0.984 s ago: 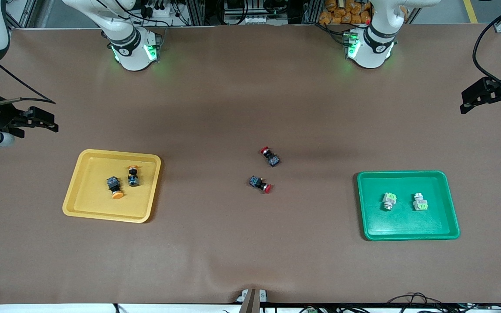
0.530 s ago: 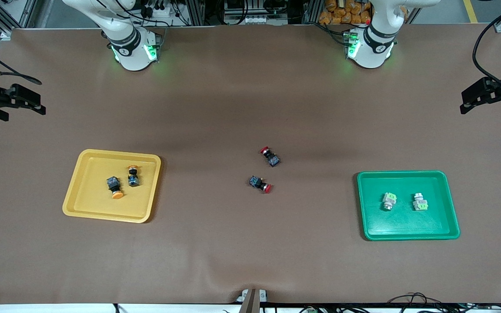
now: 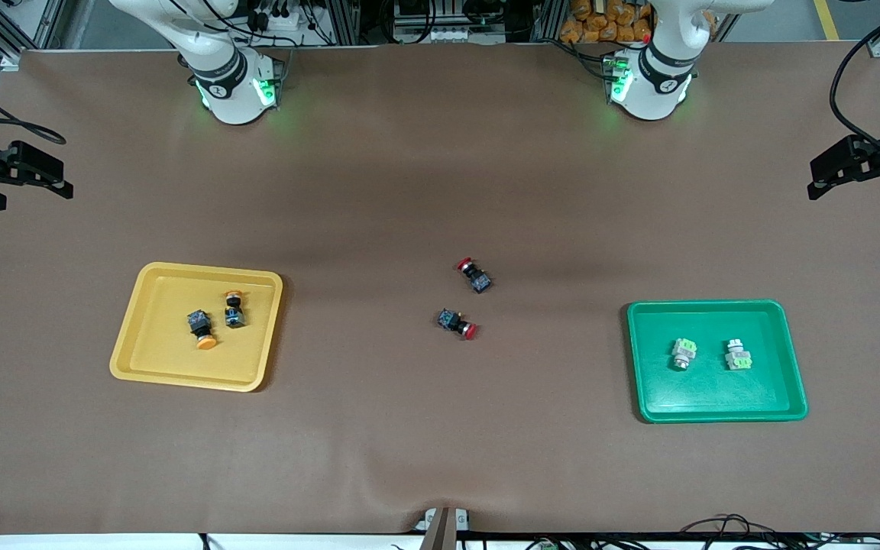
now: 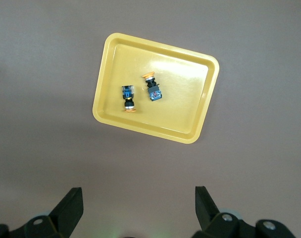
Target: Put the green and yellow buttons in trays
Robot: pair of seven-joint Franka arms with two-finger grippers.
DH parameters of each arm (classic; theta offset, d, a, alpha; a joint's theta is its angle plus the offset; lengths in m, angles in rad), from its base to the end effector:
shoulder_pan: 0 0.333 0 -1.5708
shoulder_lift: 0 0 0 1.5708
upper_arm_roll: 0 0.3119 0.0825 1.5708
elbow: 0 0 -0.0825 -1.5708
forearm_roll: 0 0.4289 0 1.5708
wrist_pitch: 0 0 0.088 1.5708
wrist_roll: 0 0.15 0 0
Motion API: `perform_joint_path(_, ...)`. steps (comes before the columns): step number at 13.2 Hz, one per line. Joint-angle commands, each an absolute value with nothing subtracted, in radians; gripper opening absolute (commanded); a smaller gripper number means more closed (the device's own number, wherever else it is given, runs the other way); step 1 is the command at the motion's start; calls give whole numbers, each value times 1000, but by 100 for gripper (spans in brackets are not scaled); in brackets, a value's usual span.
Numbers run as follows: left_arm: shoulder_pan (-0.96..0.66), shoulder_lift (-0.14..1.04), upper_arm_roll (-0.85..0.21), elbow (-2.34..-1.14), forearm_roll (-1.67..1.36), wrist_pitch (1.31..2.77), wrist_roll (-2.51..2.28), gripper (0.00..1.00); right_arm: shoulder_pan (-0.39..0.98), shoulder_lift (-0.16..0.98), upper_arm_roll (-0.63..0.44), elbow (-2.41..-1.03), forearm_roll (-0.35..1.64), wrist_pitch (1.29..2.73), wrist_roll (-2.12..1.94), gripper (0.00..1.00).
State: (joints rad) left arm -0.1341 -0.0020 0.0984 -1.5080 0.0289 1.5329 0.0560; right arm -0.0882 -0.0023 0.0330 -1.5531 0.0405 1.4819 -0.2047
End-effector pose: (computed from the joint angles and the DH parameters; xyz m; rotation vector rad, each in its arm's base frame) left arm 0.5963 -0.0168 0.6076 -3.1092 0.1403 -0.0414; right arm 0.5859 -0.0260 0.5806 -3.0822 -0.2342 0.0975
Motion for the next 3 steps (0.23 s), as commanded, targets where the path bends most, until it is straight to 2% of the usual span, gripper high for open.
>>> perform_joint_path(1,-132,-6,100,-1508,6,1523,69,100,-89,2,35,-1534,54,1463,-190,100)
perform_joint_path(3,-132,-6,100,-1508,5,1523,68,100,-86,2,37,-1532,55,1462,-190,100)
